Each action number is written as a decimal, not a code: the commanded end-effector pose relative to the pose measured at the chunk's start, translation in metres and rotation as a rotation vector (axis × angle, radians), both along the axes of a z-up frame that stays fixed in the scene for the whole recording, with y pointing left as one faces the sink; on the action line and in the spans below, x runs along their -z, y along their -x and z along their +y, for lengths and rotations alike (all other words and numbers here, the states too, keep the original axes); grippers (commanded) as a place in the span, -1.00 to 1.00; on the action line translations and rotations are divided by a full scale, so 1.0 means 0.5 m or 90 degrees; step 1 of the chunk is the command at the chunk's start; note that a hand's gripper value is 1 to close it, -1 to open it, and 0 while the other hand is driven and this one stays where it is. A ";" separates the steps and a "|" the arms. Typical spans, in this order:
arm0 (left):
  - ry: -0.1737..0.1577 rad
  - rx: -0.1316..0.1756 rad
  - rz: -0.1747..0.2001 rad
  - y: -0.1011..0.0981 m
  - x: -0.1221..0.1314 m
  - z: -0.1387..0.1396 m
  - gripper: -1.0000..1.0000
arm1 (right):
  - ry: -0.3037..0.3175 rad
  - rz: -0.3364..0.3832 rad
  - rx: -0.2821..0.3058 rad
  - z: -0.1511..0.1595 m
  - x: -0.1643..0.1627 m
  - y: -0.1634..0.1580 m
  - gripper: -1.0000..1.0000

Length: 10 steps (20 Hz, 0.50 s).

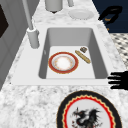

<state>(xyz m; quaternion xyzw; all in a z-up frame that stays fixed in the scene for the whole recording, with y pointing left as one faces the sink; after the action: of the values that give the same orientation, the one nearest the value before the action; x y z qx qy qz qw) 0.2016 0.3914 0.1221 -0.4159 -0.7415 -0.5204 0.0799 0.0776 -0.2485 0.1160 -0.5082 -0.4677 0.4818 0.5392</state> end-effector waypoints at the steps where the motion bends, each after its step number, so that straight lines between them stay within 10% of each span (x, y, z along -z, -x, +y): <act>1: -0.019 -0.035 -0.030 0.021 -0.004 -0.036 -1.00 | 0.000 0.000 0.000 0.000 0.000 0.000 0.00; 10: -0.028 -0.036 -0.004 0.011 0.005 -0.087 -1.00 | -0.001 -0.001 0.001 0.000 0.000 0.000 0.00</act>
<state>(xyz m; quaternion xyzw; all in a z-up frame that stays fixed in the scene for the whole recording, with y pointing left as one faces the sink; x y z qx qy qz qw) 0.1941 0.3576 0.1232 -0.4138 -0.7373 -0.5279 0.0801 0.0777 -0.2485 0.1158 -0.5084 -0.4686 0.4803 0.5396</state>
